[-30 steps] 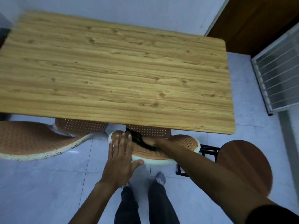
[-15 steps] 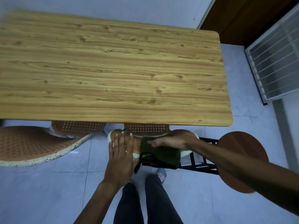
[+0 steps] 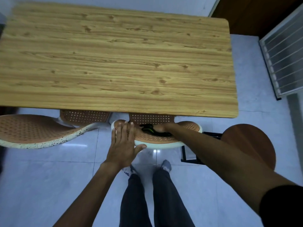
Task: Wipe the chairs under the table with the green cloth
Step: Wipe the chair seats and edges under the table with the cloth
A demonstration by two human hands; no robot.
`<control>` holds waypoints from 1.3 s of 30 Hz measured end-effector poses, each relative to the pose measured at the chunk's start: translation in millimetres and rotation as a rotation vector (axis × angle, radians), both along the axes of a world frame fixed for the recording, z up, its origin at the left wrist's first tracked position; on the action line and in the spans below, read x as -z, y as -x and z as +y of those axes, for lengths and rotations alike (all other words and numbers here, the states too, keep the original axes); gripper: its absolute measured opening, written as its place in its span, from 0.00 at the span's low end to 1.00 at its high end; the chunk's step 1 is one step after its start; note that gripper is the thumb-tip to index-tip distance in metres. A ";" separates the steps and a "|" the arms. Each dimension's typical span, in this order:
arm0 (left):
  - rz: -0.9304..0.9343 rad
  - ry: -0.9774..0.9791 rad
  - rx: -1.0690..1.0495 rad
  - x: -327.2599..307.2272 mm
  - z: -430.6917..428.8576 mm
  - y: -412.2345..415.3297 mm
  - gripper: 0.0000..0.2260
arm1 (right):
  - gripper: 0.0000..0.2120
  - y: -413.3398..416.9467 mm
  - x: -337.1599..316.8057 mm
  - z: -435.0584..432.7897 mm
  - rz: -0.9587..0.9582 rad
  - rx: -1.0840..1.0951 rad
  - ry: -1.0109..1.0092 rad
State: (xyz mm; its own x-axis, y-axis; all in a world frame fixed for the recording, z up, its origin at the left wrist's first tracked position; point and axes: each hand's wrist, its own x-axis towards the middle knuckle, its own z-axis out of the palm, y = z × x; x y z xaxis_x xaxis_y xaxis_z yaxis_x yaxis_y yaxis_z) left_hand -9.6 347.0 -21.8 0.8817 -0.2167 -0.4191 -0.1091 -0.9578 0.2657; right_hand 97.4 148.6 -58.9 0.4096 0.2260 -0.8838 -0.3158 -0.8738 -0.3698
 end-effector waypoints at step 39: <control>-0.017 0.076 -0.157 -5.9 -45.6 9.9 0.33 | 0.40 15.4 -45.8 -56.1 -0.189 0.080 -0.079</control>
